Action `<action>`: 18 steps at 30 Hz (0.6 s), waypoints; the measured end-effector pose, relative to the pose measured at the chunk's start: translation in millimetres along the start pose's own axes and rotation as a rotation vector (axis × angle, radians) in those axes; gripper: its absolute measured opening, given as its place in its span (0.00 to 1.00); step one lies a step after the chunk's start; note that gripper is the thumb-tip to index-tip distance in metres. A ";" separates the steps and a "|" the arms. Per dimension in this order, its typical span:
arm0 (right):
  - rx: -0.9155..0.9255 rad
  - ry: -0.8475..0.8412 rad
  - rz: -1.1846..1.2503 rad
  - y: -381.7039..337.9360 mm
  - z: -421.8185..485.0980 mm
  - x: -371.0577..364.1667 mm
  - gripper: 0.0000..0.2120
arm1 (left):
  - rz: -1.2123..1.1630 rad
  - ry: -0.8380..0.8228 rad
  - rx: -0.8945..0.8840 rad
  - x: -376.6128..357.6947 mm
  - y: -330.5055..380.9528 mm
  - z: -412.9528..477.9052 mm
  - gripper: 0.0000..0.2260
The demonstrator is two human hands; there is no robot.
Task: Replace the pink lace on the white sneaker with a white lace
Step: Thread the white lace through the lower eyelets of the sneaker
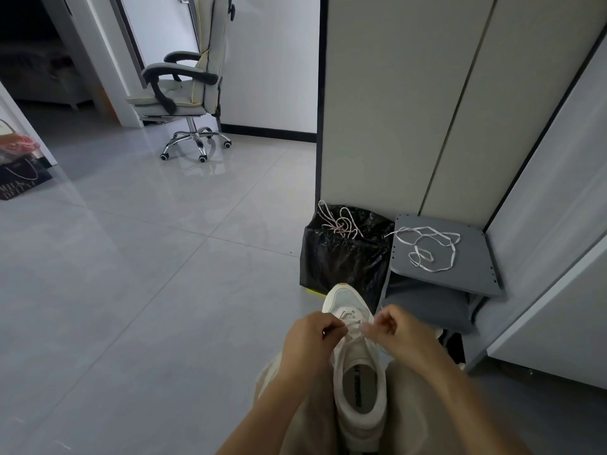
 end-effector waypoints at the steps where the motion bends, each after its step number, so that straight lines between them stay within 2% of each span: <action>1: -0.024 -0.043 -0.095 6.0 -4.5 -5.9 0.13 | 0.050 -0.006 0.014 -2.1 -2.2 -1.8 0.07; 3: -0.022 -0.070 -0.154 13.3 -10.4 -16.4 0.09 | 0.141 -0.020 0.017 -7.6 -3.7 -6.5 0.09; 5: -0.005 -0.022 -0.101 17.7 -11.9 -15.5 0.03 | 0.184 -0.035 0.004 -12.5 -1.3 -10.7 0.10; 8: -0.057 -0.018 0.149 27.1 -13.5 -6.2 0.06 | 0.248 -0.041 -0.063 -14.9 7.8 -17.4 0.10; 12: -0.117 -0.112 0.414 32.7 -19.2 -5.3 0.05 | 0.321 -0.035 -0.150 -17.0 14.4 -26.8 0.12; 15: -0.124 -0.096 0.475 38.0 -19.9 -7.3 0.08 | 0.352 -0.036 -0.188 -24.5 16.8 -30.8 0.12; 18: -0.130 -0.077 0.502 40.9 -21.4 -8.1 0.09 | 0.308 -0.011 -0.142 -31.9 13.5 -29.8 0.14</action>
Point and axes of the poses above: each hand's wrist, its own z-axis towards the middle knuckle, its own x-axis out of the back of the hand, y = z × x, the point moved 4 cm from there along z, towards the middle knuckle, and after that the axes turned 9 degrees about x, right-handed, at the moved point
